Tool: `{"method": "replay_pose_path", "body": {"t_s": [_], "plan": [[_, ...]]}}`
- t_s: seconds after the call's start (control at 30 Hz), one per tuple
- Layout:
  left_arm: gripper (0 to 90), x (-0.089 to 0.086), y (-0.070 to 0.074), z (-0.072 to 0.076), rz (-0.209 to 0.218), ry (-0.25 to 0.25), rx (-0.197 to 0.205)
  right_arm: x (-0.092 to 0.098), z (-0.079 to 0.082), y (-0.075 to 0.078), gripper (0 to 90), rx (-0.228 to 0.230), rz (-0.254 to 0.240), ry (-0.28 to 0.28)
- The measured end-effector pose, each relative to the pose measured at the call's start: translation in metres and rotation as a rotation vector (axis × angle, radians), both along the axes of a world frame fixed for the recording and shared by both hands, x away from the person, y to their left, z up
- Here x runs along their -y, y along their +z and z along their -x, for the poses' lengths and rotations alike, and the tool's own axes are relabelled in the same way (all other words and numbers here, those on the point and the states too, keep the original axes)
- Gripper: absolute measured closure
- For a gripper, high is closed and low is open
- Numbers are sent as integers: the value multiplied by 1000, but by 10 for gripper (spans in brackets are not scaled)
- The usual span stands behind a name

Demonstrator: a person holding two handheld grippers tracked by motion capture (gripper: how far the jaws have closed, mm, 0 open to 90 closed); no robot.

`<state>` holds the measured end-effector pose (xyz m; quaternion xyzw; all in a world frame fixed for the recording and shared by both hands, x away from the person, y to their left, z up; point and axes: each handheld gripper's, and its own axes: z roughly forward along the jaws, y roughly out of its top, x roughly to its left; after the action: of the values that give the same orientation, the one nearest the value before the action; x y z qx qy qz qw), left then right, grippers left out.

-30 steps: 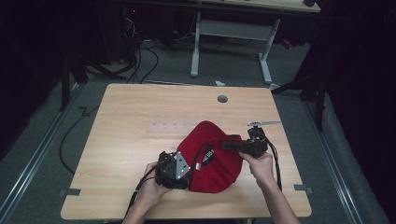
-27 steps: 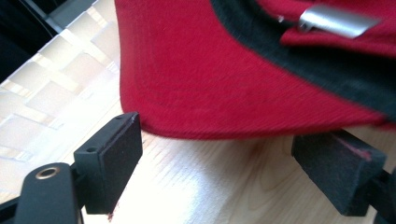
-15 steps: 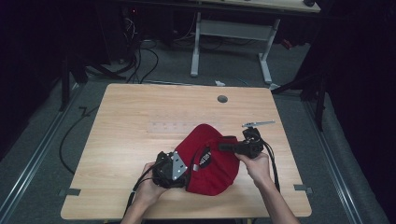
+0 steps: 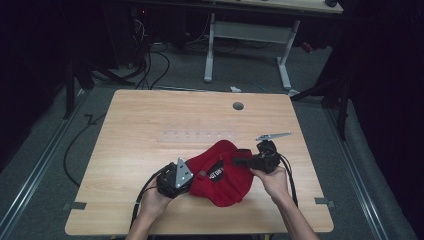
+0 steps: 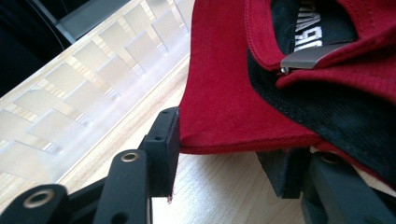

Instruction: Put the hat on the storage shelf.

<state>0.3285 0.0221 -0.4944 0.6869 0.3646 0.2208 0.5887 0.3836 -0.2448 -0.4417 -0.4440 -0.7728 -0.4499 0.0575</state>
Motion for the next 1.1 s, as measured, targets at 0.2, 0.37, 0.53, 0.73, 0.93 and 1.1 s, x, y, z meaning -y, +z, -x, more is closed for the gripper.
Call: {"method": "replay_pose_path", "body": {"t_s": [0.2, 0.37, 0.53, 0.73, 0.93, 1.1], "plan": [[607, 0, 4, 3, -38, -25, 22, 1, 2, 3, 840, 36, -17, -8], [683, 2, 5, 10, -72, -68, 14, 2, 1, 3, 825, 51, -18, -13], [730, 1, 8, 14, -77, -106, -4, 1, -1, 1, 788, 48, -38, -15], [796, 4, 13, 24, -91, -168, -9, 3, -3, 2, 679, 63, -73, -42], [851, 11, 16, 36, -118, -243, -27, 14, -1, 9, 516, 129, -134, -123], [858, 9, 20, 38, -97, -250, -45, 31, 3, 23, 461, 198, -179, -211]]}}
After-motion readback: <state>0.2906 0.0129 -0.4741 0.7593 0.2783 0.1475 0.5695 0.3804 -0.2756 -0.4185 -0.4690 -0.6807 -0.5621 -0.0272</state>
